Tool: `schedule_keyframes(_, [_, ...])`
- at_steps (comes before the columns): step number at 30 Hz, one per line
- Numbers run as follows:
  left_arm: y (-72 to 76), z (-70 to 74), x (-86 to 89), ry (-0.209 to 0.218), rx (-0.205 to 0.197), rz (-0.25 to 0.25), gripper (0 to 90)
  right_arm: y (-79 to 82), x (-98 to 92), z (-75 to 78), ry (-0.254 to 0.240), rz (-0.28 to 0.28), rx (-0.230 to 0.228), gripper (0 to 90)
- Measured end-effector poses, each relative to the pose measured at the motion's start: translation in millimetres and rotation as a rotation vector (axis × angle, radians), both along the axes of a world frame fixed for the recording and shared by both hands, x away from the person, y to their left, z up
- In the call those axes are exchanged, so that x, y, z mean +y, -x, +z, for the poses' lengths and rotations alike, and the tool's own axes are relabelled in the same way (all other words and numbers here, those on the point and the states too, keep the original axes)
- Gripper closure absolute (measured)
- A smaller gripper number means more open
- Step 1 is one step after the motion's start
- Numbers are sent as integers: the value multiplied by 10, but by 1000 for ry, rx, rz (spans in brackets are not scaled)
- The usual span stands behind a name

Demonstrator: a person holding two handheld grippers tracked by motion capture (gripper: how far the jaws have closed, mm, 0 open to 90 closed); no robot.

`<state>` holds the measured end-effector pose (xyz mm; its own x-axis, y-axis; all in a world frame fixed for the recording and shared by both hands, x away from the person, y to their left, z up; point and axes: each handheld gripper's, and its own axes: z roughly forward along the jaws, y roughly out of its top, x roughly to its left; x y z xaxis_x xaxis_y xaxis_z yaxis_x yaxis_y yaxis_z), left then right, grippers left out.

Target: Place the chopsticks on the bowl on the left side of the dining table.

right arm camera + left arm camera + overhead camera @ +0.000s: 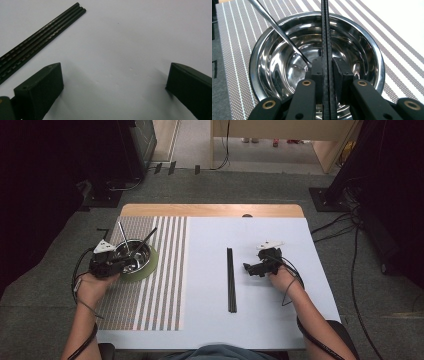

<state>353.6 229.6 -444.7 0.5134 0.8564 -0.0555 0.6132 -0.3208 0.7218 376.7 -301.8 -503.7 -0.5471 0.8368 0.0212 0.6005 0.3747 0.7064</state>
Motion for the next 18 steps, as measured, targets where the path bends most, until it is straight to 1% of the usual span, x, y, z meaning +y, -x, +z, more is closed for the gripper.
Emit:
schedule_keyframes(4, [14, 5, 17, 2, 8, -16, 806, 0, 0, 0, 0, 0, 0, 5])
schedule_keyframes(9, [42, 4, 50, 7, 10, -18, 802, 0, 0, 0, 0, 0, 0, 5])
schedule_keyframes(10, [45, 3, 52, 6, 5, -15, 793, 0, 0, 0, 0, 0, 0, 5])
schedule_keyframes(12, [51, 12, 51, 10, -9, -4, 700, 1, 1, 1, 0, -2, 1, 5])
schedule_keyframes(13, [58, 22, 52, 14, -14, 1, 678, 1, 1, 1, 1, -2, 0, 5])
schedule_keyframes(16, [110, 71, 55, 22, -36, 15, 658, 2, 2, 1, 0, -2, 1, 5])
schedule_keyframes(18, [171, 98, 62, 30, -50, 30, 643, 2, 1, 1, 1, -2, 0, 5])
